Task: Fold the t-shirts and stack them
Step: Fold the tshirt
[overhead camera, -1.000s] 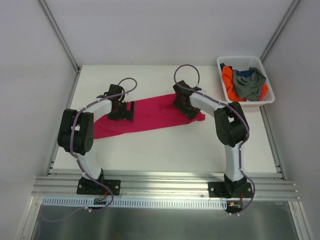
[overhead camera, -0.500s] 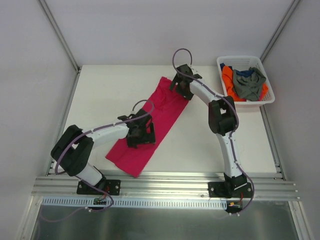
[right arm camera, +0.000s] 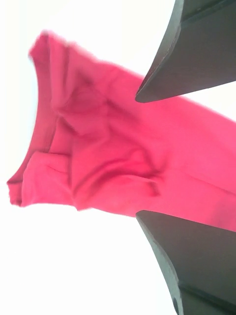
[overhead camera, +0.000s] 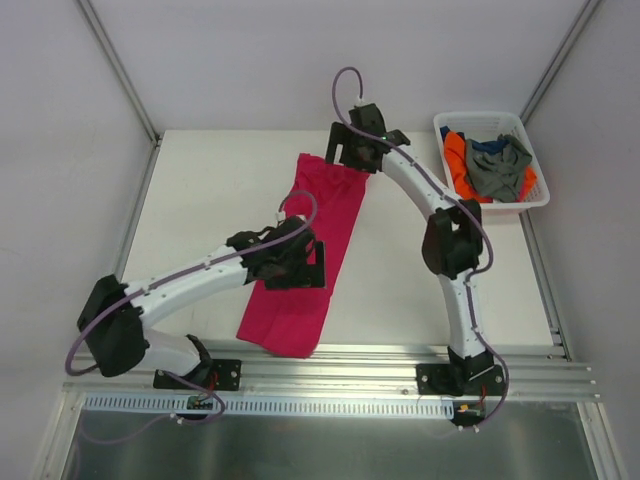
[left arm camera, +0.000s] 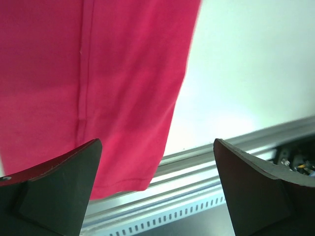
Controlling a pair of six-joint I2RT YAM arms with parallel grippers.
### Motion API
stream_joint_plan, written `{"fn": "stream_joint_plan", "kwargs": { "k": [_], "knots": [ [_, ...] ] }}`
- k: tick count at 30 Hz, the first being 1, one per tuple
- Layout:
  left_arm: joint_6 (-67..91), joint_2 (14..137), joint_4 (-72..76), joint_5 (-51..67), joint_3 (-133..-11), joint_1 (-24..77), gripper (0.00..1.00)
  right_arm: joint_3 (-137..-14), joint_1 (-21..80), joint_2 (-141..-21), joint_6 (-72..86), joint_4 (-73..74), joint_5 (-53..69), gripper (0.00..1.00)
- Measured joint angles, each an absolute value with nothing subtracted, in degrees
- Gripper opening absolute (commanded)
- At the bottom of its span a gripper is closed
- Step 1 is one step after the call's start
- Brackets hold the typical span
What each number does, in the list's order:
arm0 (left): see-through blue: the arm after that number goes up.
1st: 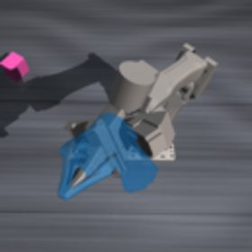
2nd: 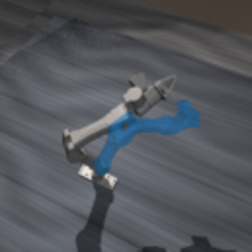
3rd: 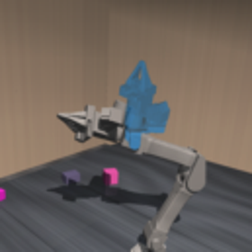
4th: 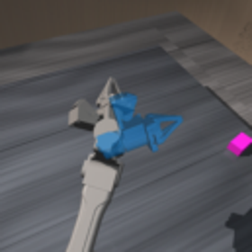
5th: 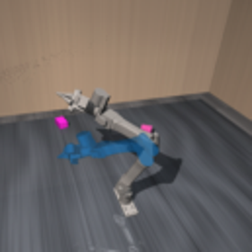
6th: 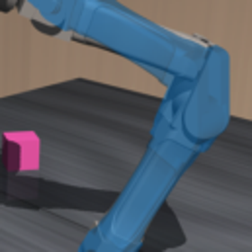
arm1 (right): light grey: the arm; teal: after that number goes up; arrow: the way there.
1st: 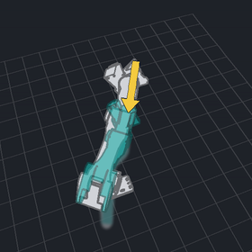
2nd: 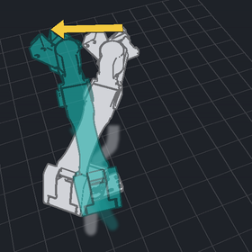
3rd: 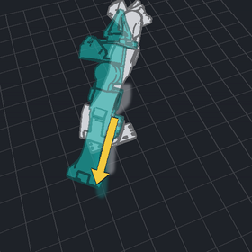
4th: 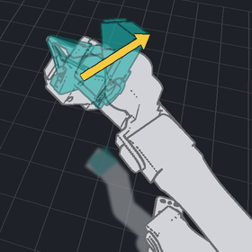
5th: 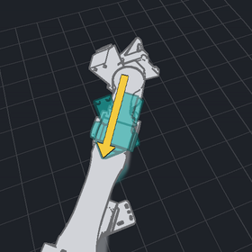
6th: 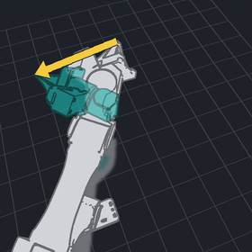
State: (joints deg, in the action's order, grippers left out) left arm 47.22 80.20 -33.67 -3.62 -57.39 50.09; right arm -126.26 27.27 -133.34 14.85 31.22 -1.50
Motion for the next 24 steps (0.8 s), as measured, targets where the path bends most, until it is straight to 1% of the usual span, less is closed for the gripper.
{"fn": "stream_joint_plan", "kwargs": {
  "k": [3,6,9,12,18,21,24],
  "knots": [
    [44.58,73.43,-35.09,-5.02,-58.15,49.56,0.99,-119.79,27.62,-122.63,14.11,32.32,-3.38,0.97],
    [42.61,70.61,-35.62,-5.15,-56.45,49.41,0.99,-112.66,28.62,-112.88,14.35,32.14,-5.43,0.97],
    [42.26,70.59,-36.51,-5.17,-51.96,49.43,0.99,-108.53,30.70,-109.47,15.22,31.18,-6.20,0.97],
    [42.33,70.24,-37.30,-5.58,-47.66,49.43,0.99,-107.98,32.64,-113.27,15.42,30.65,-6.44,0.97],
    [43.05,68.77,-35.88,-6.15,-42.37,49.60,0.99,-116.75,34.28,-132.27,15.79,33.10,-6.22,0.97],
    [44.10,69.78,-33.32,-6.31,-40.95,50.52,0.99,-117.80,34.09,-136.53,16.29,34.81,-6.68,0.97],
    [45.21,72.95,-31.00,-6.42,-39.94,51.46,0.99,-119.92,34.00,-137.56,16.73,35.68,-6.90,0.97]
  ]
}}
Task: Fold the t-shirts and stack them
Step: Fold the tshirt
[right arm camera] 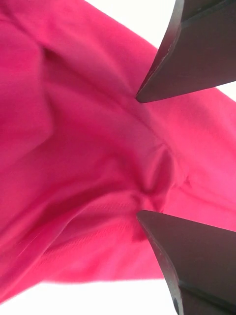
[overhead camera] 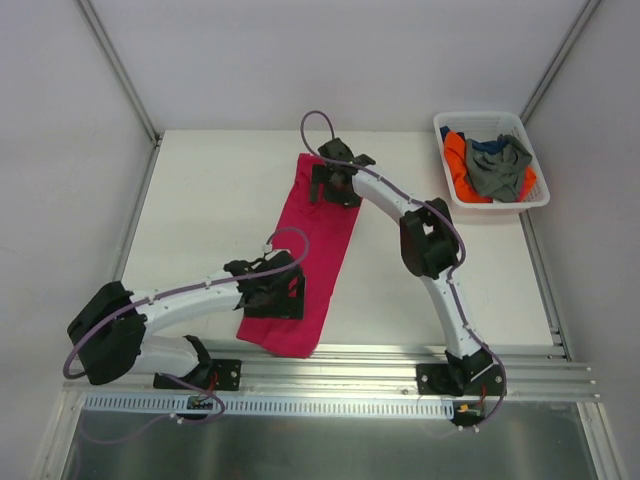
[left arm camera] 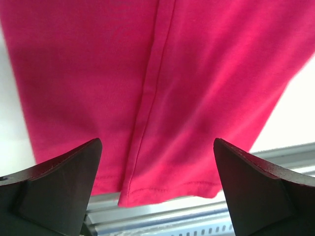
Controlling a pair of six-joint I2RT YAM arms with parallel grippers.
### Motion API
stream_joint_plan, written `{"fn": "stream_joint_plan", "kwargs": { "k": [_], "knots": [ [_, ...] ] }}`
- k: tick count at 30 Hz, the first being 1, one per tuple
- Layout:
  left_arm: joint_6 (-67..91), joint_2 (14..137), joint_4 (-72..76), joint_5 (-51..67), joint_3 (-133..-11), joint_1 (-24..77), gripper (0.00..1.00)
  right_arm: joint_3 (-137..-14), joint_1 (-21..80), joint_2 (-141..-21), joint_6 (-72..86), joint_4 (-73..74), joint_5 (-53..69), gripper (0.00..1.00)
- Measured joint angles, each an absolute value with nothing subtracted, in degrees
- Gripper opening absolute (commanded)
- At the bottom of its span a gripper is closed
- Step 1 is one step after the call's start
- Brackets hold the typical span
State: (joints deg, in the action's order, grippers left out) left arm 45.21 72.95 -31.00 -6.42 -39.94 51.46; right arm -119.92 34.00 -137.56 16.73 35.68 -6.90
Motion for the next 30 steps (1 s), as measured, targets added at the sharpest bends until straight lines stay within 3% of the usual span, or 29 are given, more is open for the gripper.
{"fn": "stream_joint_plan", "kwargs": {
  "k": [7,17,26,30],
  "knots": [
    [47.09,78.65,-27.73,-6.07,-40.07,53.30,0.99,-127.15,33.58,-141.60,17.04,34.98,-6.79,0.97],
    [46.94,91.02,-23.49,-3.51,-51.31,54.06,0.99,-136.81,29.39,-148.77,16.80,29.74,-5.10,0.97],
    [47.46,89.82,-21.82,-2.33,-51.03,54.08,0.99,-138.63,27.40,-149.36,13.89,26.87,-2.13,0.97],
    [45.17,85.34,-27.44,-2.11,-53.56,54.00,0.99,-137.86,27.75,-144.11,11.97,28.88,1.52,0.97]
  ]
}}
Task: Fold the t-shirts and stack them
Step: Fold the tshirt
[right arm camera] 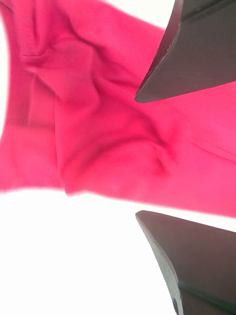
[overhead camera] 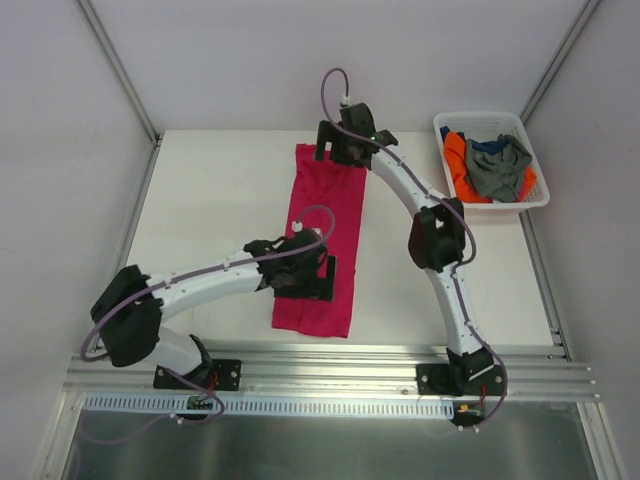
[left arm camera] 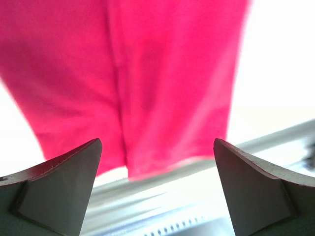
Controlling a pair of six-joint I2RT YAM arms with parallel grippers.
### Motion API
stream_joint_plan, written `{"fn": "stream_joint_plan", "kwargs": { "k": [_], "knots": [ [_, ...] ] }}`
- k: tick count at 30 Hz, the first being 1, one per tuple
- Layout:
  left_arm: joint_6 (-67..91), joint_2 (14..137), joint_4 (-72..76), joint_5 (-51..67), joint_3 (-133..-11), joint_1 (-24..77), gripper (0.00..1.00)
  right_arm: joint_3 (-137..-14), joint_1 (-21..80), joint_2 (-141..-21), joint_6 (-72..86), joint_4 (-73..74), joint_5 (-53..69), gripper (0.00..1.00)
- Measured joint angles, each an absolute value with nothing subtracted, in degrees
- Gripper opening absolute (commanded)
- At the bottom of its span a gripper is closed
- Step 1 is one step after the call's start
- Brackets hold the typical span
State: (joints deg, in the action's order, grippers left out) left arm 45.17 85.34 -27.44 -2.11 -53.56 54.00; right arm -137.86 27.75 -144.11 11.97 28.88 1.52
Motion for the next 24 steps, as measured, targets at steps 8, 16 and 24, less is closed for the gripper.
{"fn": "stream_joint_plan", "kwargs": {
  "k": [8,16,24],
  "knots": [
    [42.76,62.28,-29.15,4.78,-53.82,35.24,0.99,-118.89,26.89,-103.59,11.40,31.20,3.38,0.97],
    [43.75,56.14,-31.24,17.12,-37.74,20.16,0.93,-66.85,31.81,-59.96,22.44,28.47,2.46,0.99],
    [49.95,43.16,-31.70,22.24,-24.36,20.01,0.77,-34.83,46.59,-59.94,40.29,30.70,2.92,0.80]
  ]
}}
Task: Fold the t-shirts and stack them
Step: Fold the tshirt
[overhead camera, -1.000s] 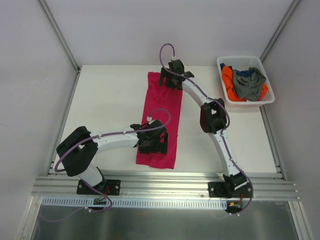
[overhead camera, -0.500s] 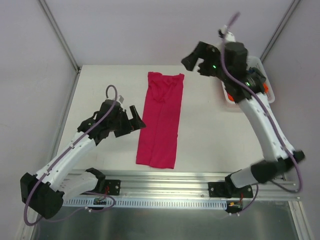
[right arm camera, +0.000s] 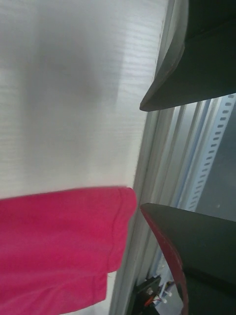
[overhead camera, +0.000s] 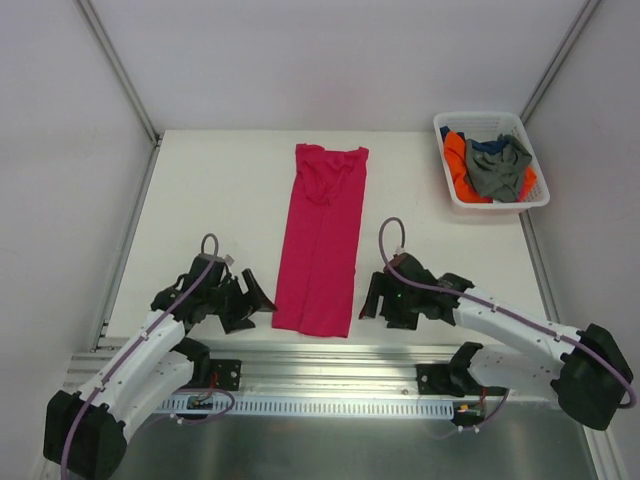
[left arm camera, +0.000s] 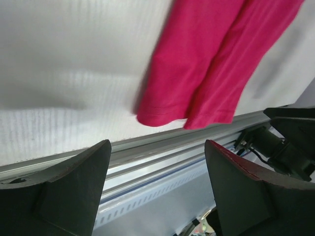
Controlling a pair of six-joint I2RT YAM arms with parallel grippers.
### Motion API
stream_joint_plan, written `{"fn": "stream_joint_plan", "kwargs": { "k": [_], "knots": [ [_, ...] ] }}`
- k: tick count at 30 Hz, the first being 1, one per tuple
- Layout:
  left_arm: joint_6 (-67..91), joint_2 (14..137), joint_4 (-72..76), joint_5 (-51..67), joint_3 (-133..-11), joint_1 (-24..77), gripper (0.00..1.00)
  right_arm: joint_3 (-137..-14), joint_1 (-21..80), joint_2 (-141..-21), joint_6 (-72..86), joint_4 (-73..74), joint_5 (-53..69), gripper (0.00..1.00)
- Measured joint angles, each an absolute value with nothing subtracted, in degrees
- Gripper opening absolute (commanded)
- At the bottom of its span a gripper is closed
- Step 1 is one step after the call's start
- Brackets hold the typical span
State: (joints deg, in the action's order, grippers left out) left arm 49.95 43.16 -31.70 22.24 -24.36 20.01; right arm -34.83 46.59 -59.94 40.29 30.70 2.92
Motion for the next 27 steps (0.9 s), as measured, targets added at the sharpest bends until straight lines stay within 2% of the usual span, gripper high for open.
{"fn": "stream_joint_plan", "kwargs": {
  "k": [5,9,13,17,21,27],
  "knots": [
    [51.96,41.67,-31.20,22.39,-18.59,20.10,0.70,-35.18,54.26,-65.04,45.74,24.86,2.83,0.73],
    [51.96,42.72,-30.76,21.39,-17.72,21.04,0.70,-36.67,58.78,-72.34,48.99,20.34,2.85,0.67],
    [51.88,44.77,-29.41,19.99,-18.02,23.20,0.69,-36.67,61.80,-74.41,52.21,19.11,2.35,0.62],
    [51.92,47.68,-27.86,17.47,-19.29,28.56,0.65,-36.36,63.48,-74.41,54.92,16.91,1.91,0.47],
    [52.38,50.83,-25.93,15.90,-20.29,32.34,0.63,-35.70,64.34,-74.43,56.45,16.21,1.17,0.37],
    [53.25,50.96,-24.38,13.13,-20.47,32.67,0.61,-35.55,64.77,-75.18,56.99,14.96,0.34,0.35]
  ]
}}
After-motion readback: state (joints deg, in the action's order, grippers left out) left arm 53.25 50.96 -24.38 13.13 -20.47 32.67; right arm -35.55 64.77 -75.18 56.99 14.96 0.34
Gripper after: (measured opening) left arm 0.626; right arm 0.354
